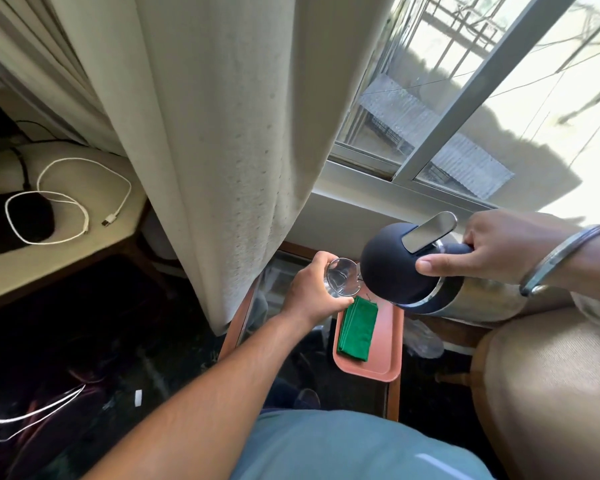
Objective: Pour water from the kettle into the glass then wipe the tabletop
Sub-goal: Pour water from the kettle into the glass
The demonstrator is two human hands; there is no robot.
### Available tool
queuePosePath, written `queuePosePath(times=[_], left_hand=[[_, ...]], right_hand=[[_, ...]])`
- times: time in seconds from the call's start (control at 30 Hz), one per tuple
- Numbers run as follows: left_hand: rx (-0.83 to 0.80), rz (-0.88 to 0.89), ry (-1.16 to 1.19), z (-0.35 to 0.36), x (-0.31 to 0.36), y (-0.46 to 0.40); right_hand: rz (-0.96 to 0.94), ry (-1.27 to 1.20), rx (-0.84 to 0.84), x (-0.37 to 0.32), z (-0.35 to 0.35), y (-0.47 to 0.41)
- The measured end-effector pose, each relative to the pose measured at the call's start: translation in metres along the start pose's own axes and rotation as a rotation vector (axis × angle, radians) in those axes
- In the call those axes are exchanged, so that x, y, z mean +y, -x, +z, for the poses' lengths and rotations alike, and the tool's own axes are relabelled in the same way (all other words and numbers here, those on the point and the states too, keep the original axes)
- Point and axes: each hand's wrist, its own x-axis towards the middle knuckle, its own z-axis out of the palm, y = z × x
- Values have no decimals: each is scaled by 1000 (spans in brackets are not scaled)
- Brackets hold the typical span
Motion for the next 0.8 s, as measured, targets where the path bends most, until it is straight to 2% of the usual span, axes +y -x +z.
queuePosePath(times=[0.8], left_hand=[[12,17,49,4,9,10]], right_hand=[[-37,182,41,-19,0,2]])
